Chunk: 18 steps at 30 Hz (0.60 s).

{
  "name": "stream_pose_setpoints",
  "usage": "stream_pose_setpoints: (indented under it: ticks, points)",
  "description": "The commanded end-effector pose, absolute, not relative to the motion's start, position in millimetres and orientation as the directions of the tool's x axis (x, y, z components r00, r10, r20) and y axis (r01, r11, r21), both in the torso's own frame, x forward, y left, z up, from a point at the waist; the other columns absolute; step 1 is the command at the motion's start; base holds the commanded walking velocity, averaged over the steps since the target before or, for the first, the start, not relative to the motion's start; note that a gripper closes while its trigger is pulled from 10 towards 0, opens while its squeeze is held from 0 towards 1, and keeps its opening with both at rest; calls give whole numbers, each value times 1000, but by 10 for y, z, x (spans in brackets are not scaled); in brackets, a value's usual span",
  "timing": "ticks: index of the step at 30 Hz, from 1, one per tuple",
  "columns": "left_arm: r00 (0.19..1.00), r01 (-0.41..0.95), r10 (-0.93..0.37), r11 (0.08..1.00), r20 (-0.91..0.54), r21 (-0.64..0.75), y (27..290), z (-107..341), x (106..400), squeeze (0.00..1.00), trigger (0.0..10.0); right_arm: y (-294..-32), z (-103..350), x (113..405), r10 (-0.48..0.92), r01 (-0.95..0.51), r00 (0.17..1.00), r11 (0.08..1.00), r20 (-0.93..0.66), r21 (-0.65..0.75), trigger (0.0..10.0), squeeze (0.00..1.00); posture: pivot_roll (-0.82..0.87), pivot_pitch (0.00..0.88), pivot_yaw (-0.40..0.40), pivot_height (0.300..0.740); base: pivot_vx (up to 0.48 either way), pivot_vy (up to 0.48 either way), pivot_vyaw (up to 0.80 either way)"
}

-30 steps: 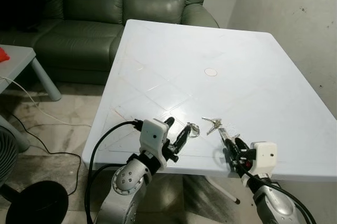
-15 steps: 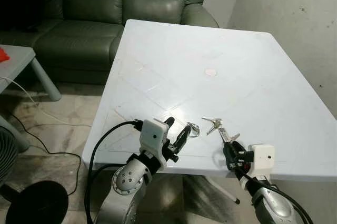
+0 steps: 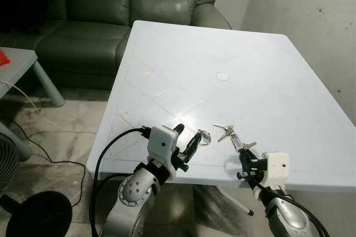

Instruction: Hang keys on a hook

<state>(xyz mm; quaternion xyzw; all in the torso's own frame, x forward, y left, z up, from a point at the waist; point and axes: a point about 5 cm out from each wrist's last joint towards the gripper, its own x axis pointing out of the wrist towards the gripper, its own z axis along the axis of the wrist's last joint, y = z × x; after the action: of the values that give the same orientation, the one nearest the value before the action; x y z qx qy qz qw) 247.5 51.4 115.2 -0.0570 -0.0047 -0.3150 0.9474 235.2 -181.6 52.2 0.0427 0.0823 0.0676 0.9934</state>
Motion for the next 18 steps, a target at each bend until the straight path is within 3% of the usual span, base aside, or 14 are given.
stream_pose_setpoints:
  ticks: [1, 8, 13, 14, 18]
  points:
    - [798, 603, -600, 791, 55, -107, 487, 1187, 2465, 0, 10000, -1869, 541, 2366, 116, -106, 982, 992, -146, 69, 0, 0, -54, 72, -74, 740, 0, 0, 0]
    - [840, 543, -539, 835, 68, -88, 605, 1244, 2631, 0, 10000, -1903, 747, 2510, 89, -88, 995, 996, -44, 27, 0, 0, -53, 66, -74, 740, 0, 0, 0]
    - [923, 384, -382, 908, 42, -166, 897, 1270, 2890, 0, 10000, -1932, 919, 2651, 31, -31, 999, 999, 33, -14, 0, 0, -58, 50, -68, 740, 0, 0, 0]
    - [948, 318, -315, 921, 48, -226, 1058, 1290, 2955, 0, 10000, -1932, 973, 2684, 30, -30, 998, 1000, 50, -9, 0, 0, -65, 38, -67, 740, 0, 0, 0]
    - [982, 188, -183, 966, 43, -175, 1395, 1305, 3056, 0, 10000, -1944, 1077, 2731, 28, -30, 996, 999, 80, 12, 0, 0, -75, 21, -67, 740, 0, 0, 0]
